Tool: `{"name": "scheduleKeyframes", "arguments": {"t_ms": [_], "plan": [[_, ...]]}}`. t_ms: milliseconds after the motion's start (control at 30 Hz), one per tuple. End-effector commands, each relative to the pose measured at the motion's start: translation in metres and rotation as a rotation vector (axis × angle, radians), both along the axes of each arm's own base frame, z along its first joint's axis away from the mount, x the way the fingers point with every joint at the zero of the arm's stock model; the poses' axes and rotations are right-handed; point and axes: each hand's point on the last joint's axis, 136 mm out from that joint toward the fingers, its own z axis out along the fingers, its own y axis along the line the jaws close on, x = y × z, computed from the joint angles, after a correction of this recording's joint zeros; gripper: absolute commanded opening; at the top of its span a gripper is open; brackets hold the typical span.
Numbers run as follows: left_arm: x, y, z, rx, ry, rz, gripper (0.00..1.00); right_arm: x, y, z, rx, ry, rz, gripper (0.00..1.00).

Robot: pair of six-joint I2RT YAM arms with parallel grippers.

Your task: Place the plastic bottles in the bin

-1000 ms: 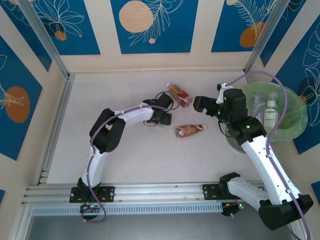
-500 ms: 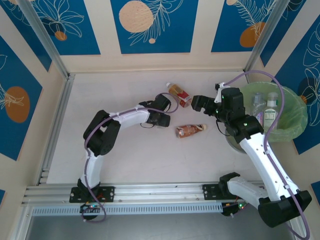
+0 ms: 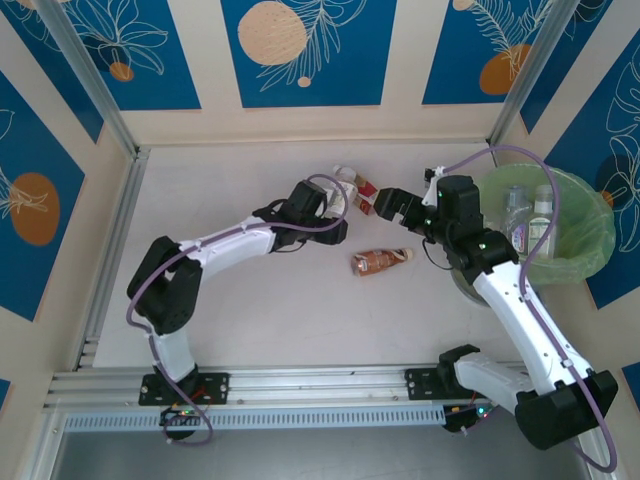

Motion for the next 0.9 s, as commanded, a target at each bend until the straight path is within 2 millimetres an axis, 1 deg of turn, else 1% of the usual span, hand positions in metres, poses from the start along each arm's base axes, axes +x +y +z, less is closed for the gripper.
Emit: {"name": "scheduleKeyframes", "arguments": {"t_ms": [0,167,333,400,533,600,667,800,867], "plan": [[-0.012,-0.018,0.035,-0.117,-0.077,-0.121,0.55,0.002,0.007,0.001,0.046,0.013,0.010,0.99],[-0.023,-0.024,0.051,-0.149,-0.109,-0.181,0.54,0.003,0.027,0.006,0.102,0.020,0.107,1.00],[-0.031,-0.032,0.065,-0.203,-0.120,-0.233,0.54,0.011,0.040,0.002,0.117,0.080,0.150,1.00],[-0.034,-0.034,0.071,-0.226,-0.129,-0.254,0.54,0.017,0.042,0.000,0.120,0.085,0.147,0.99],[-0.035,-0.038,0.074,-0.232,-0.154,-0.269,0.54,0.039,0.043,0.004,0.136,0.065,0.095,0.98],[-0.035,-0.038,0.076,-0.229,-0.166,-0.268,0.54,0.052,0.041,0.001,0.129,0.073,0.054,0.95],[-0.035,-0.039,0.078,-0.222,-0.180,-0.271,0.54,0.063,0.044,-0.003,0.119,0.085,0.047,0.92],[-0.039,-0.041,0.082,-0.199,-0.205,-0.273,0.55,0.073,0.056,-0.006,0.105,0.099,0.085,0.89],[-0.042,-0.042,0.082,-0.195,-0.211,-0.281,0.55,0.076,0.062,-0.005,0.097,0.085,0.114,0.83]]}}
